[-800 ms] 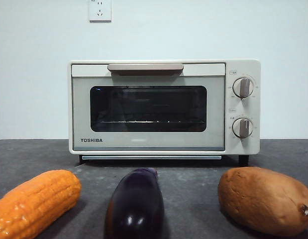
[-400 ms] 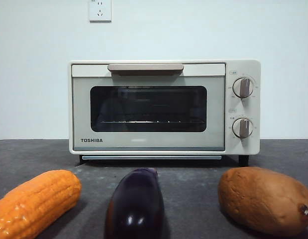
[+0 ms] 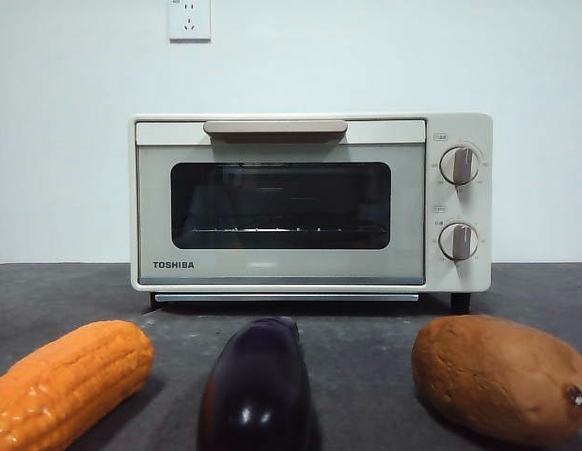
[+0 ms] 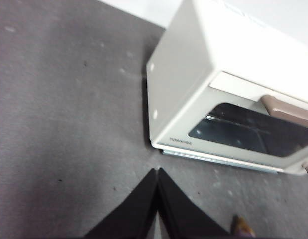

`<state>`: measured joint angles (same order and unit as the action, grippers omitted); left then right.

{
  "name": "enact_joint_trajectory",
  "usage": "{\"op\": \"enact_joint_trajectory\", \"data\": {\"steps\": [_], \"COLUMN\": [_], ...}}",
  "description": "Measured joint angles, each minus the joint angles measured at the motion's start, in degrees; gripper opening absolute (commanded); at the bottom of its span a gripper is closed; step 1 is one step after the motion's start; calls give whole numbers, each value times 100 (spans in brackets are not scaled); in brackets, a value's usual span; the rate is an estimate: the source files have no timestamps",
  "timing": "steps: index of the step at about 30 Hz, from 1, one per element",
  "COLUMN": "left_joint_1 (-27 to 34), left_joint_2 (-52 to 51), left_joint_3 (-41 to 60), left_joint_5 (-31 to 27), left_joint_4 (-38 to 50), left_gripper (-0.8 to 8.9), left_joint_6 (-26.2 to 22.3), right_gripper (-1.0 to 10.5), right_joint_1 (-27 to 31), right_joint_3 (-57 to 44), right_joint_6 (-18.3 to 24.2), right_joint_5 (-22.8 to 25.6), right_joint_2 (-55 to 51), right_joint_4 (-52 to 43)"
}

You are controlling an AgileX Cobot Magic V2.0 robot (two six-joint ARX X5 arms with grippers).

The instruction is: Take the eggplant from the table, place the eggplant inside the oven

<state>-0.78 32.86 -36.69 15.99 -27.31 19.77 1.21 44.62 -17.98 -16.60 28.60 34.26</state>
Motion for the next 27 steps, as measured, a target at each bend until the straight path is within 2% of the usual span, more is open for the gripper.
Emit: {"op": "enact_joint_trajectory", "data": {"steps": [4,11,14,16,19,21,27], "left_joint_1": [0,-136,-247,-317,-398,-437,-479], "left_joint_2": [511,970,1036,1034,1034,1034,1034], "left_joint_3": [-380,-538,-538,-538,-538,-538,-538], "left_joint_5": [391,669,671,673,671,671,673], "left_joint_4": [-81,-83,-85,-83,-79,-79,-79], "left_gripper": [6,6,6,6,6,6,6], "left_joint_6": [-173,-249,-251,-251,-251,-251,-273], "right_gripper": [91,324,407,416,416,415,415], "right_joint_1": [0,-107,-354,-601,-1121,-1528,-2992], "right_joint_3": [702,1049,1049,1049,1047,1047,1049], "right_joint_6": [17,-55,-195,-275,-393,-503,-866], "right_joint_5": [-511,-2302,-2780,-2909,-2833,-2516,-664], "right_joint_2": [638,1384,1700,1888,2070,2157,2658], "right_joint_4": [671,922,925,920,824,721,693]}}
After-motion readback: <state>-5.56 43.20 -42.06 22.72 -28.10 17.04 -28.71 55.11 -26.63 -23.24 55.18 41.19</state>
